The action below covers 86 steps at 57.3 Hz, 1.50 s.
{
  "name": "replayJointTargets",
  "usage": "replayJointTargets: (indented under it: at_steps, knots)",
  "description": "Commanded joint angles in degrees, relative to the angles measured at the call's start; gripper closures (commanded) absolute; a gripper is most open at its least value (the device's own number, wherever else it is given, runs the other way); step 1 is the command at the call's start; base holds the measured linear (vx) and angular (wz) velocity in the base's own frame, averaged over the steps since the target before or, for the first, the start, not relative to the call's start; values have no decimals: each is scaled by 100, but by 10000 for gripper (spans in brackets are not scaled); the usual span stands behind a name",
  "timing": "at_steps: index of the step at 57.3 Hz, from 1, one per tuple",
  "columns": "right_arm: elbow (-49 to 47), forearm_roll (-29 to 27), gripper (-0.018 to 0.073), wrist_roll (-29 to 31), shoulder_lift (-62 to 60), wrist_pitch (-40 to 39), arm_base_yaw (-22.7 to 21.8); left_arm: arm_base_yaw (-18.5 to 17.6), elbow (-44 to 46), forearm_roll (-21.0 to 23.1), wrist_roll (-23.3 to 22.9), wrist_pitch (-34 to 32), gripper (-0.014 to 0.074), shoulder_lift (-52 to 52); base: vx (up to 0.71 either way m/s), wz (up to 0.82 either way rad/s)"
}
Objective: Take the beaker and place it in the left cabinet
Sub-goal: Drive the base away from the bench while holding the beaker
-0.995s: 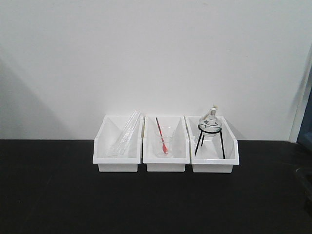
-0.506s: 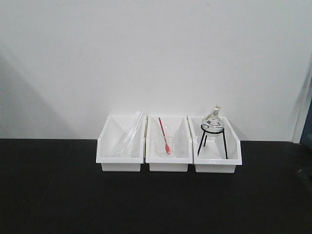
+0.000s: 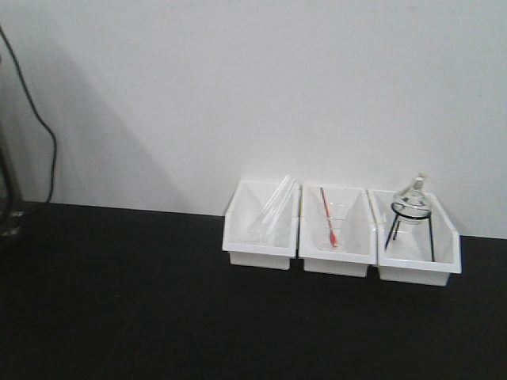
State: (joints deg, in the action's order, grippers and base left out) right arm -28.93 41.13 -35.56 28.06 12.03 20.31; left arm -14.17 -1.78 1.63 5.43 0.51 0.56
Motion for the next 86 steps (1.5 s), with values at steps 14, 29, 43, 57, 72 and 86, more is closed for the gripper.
replayJointTargets:
  at_steps: [14,29,43,57,72,86]
  knots:
    - [-177,129,565,29,5,-371,-19,-32,-94,47,-19,-478,596,105,-13,55]
    - [-177,129,565,29,5,-371,-19,-32,-94,47,-19,-478,596,105,-15,57]
    - [-177,129,565,29,5,-371,-19,-32,-94,47,-19,-478,596,105,-14,58]
    - [-177,129,565,29,5,-371,-19,-32,-94,47,-19,-478,596,105,-12,65]
    - [-177,129,565,29,5,-371,-19,-32,-94,47,-19,-478,596,105,-9,71]
    - [-177,129,565,29,5,-371,-19,-32,-94,47,-19,-478,596,105,-4,72]
